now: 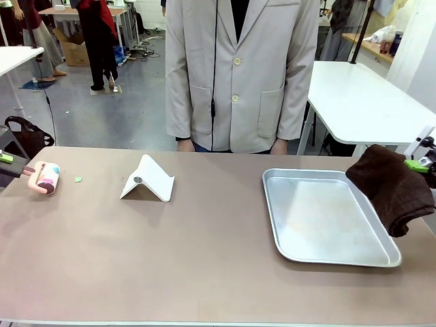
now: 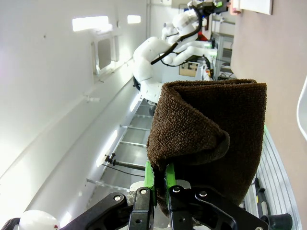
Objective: Clean the surface of the table.
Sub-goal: Clean the area not pointed to by the person.
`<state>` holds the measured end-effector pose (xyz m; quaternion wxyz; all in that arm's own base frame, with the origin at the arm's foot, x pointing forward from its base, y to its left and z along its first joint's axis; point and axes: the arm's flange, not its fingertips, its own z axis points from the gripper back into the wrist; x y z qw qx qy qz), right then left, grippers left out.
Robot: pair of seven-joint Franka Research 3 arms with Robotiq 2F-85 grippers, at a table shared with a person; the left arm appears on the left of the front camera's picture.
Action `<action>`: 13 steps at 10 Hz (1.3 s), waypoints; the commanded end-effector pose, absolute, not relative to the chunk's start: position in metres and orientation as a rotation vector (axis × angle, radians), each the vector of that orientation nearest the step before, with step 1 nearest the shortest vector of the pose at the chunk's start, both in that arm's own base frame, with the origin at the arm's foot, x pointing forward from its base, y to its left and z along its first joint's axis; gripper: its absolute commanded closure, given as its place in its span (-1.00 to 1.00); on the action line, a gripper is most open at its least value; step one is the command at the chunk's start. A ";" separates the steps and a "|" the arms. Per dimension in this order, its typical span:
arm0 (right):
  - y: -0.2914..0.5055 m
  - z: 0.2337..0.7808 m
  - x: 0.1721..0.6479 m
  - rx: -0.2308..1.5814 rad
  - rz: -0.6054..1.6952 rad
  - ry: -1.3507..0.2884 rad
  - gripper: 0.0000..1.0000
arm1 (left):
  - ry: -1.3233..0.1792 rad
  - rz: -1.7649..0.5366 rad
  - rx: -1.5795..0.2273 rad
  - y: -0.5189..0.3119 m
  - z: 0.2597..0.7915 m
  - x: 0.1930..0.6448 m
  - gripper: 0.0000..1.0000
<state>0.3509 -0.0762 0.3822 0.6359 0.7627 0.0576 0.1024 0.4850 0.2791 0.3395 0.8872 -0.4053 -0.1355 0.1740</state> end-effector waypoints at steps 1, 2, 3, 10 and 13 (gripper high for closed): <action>-0.078 0.387 0.349 1.737 0.242 0.125 1.00 | -0.332 0.366 -0.860 0.278 0.340 0.492 0.56; -0.078 0.387 0.349 1.737 0.242 0.125 1.00 | -0.322 0.364 -0.864 0.277 0.339 0.493 0.56; -0.078 0.387 0.349 1.737 0.242 0.125 1.00 | -0.298 0.370 -0.854 0.276 0.335 0.496 0.56; -0.078 0.387 0.349 1.737 0.242 0.125 1.00 | -0.212 0.288 -0.844 0.227 0.313 0.513 0.56; -0.078 0.387 0.349 1.737 0.242 0.125 1.00 | -0.250 0.254 -0.885 0.187 0.305 0.528 0.56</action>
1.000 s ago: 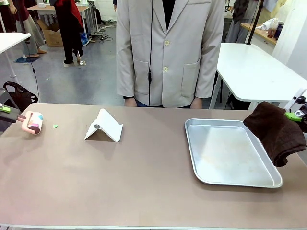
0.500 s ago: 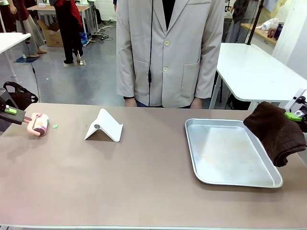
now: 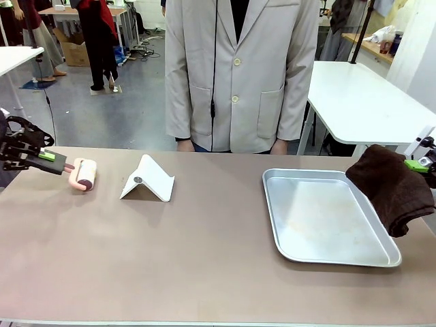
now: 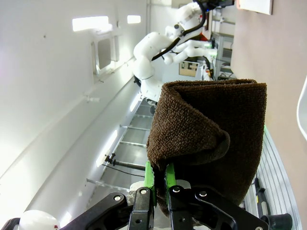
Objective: Clean the surface of the table.
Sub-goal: Clean the area not pointed to by the person.
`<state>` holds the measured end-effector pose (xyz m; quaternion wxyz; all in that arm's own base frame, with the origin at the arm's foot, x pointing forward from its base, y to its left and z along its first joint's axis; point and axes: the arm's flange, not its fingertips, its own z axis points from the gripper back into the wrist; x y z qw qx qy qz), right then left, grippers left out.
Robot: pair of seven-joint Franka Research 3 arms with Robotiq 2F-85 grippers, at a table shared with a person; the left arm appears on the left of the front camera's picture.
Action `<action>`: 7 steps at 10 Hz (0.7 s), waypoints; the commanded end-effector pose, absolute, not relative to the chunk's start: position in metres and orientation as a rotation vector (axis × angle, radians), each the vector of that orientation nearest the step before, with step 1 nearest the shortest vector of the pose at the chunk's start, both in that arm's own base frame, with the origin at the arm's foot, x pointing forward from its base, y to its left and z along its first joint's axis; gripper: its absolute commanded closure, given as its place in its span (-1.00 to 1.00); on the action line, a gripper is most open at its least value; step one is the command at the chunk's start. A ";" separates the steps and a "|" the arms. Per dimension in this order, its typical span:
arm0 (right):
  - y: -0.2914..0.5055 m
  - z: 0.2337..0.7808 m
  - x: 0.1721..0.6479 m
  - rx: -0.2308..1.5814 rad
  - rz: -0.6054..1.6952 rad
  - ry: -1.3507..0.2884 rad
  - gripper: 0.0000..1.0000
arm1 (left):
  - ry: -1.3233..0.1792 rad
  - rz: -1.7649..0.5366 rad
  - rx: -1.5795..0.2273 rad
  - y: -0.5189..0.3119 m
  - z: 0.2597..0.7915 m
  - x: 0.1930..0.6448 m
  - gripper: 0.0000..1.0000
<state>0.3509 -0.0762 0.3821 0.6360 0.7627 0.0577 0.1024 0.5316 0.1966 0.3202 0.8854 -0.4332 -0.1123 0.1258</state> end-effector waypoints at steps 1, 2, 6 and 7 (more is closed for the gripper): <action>-0.078 0.387 0.349 1.737 0.242 0.125 1.00 | -0.242 0.236 -0.891 0.173 0.307 0.531 0.56; -0.078 0.387 0.349 1.737 0.242 0.125 1.00 | -0.252 0.222 -0.921 0.165 0.312 0.533 0.56; -0.078 0.387 0.349 1.737 0.242 0.125 1.00 | -0.381 0.097 -1.117 0.164 0.370 0.500 0.56; -0.078 0.387 0.349 1.737 0.242 0.125 1.00 | -0.394 0.065 -1.173 0.172 0.393 0.477 0.56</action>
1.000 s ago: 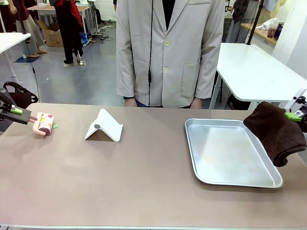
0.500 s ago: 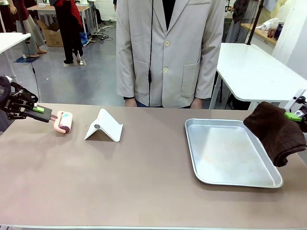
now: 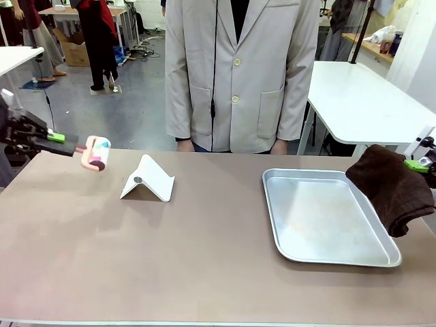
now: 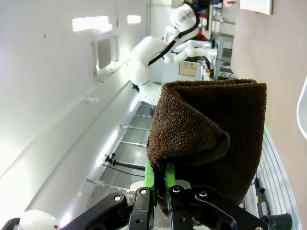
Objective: Clean the surface of the table.
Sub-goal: Clean the area not pointed to by the person.
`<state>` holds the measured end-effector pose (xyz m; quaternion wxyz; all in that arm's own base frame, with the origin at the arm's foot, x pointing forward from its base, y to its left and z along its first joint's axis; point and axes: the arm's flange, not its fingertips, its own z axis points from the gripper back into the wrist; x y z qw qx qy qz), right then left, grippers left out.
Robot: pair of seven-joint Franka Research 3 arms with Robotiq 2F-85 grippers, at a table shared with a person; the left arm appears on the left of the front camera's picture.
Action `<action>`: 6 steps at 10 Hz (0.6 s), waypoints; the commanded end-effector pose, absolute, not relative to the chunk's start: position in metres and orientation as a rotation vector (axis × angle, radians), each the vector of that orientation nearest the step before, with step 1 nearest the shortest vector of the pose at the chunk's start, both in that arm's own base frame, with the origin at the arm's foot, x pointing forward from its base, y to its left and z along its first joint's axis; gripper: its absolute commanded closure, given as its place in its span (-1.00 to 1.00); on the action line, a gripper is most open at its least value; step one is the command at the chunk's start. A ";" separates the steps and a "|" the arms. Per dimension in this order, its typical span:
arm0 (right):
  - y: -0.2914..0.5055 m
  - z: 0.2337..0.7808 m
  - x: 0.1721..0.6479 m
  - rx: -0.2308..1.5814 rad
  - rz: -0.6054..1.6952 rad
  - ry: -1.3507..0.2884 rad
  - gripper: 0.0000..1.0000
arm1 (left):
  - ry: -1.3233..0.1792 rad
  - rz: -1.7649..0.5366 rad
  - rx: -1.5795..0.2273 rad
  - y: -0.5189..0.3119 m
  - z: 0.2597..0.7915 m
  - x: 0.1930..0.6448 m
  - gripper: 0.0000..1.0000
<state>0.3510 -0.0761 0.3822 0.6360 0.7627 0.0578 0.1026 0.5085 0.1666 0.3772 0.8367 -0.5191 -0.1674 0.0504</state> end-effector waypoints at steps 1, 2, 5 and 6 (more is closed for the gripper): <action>-0.078 0.387 0.349 1.737 0.242 0.125 1.00 | -0.356 0.044 -1.235 0.182 0.410 0.453 0.56; -0.078 0.387 0.349 1.737 0.242 0.125 1.00 | -0.352 0.044 -1.264 0.194 0.423 0.425 0.56; -0.078 0.387 0.349 1.737 0.242 0.125 1.00 | -0.285 0.036 -1.338 0.238 0.445 0.338 0.56; -0.078 0.387 0.349 1.737 0.242 0.125 1.00 | -0.276 0.034 -1.363 0.250 0.448 0.314 0.56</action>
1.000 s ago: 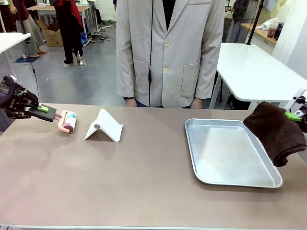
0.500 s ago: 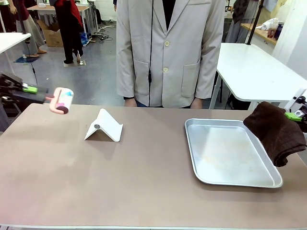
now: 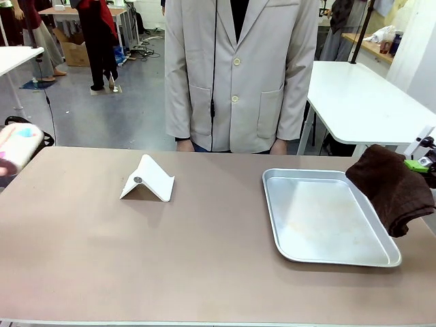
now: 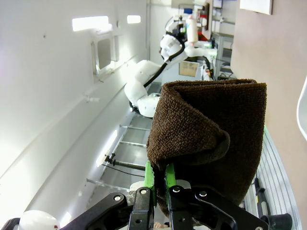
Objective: Clean the surface of the table.
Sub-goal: Clean the area not pointed to by the person.
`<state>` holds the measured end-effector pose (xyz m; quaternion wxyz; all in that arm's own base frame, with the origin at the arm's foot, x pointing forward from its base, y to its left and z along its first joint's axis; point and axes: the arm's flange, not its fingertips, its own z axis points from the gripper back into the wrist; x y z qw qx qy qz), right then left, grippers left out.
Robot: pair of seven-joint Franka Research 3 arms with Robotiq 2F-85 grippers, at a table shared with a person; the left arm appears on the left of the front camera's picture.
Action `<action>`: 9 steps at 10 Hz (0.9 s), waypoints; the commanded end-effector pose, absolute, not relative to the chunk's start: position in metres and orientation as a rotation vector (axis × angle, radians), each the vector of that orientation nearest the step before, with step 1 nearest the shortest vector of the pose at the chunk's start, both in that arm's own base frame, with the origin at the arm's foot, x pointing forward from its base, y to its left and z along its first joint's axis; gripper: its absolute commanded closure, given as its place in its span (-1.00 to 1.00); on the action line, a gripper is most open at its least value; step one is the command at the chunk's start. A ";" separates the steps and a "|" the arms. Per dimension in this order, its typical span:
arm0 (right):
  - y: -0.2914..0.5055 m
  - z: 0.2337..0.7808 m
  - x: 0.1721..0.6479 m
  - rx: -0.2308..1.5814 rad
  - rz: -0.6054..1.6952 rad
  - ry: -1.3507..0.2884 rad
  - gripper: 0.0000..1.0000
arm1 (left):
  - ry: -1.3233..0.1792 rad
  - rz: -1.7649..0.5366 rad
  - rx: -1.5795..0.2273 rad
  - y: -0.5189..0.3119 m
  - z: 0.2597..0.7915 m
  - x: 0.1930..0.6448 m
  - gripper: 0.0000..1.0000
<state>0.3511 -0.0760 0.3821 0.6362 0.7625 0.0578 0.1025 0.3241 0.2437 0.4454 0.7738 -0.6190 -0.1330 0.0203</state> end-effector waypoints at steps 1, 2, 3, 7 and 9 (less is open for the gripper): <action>-0.078 0.387 0.349 1.737 0.242 0.125 1.00 | -0.202 0.082 -1.386 0.260 0.446 0.296 0.56; -0.078 0.387 0.349 1.737 0.242 0.125 1.00 | -0.187 0.100 -1.427 0.270 0.440 0.279 0.56; -0.078 0.387 0.349 1.737 0.242 0.125 1.00 | -0.224 0.139 -1.439 0.275 0.433 0.265 0.56; -0.078 0.387 0.349 1.737 0.242 0.125 1.00 | -0.217 0.104 -1.411 0.273 0.436 0.268 0.56; -0.078 0.387 0.349 1.737 0.242 0.125 1.00 | -0.217 0.104 -1.411 0.273 0.436 0.268 0.56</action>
